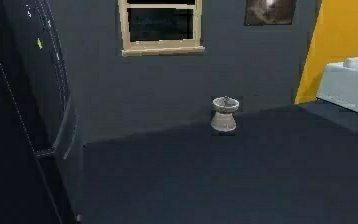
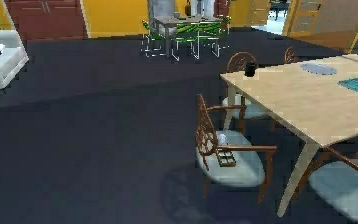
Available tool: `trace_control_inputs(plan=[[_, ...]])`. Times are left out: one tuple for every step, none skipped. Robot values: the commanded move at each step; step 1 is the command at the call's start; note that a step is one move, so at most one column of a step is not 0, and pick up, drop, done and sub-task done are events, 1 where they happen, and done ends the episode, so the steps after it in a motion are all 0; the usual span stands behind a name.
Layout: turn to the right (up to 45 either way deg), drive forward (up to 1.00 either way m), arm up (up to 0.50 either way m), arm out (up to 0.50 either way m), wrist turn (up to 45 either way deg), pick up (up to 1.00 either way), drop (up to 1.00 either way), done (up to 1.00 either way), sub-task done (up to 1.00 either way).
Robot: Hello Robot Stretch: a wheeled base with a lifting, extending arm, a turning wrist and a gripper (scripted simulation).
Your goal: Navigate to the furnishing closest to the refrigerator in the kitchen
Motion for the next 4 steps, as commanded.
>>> trace_control_inputs(plan=[[-39.0, 0.00, 0.00, 0.00, 0.0, 0.00, 0.00, 0.00, 0.00], [0.0, 0.05, 0.00, 0.00, 0.0, 0.00, 0.00, 0.00, 0.00], [39.0, 0.00, 0.00, 0.00, 0.0, 0.00, 0.00, 0.00, 0.00], [0.0, 0.45, 0.00, 0.00, 0.0, 0.00, 0.00, 0.00, 0.00]])
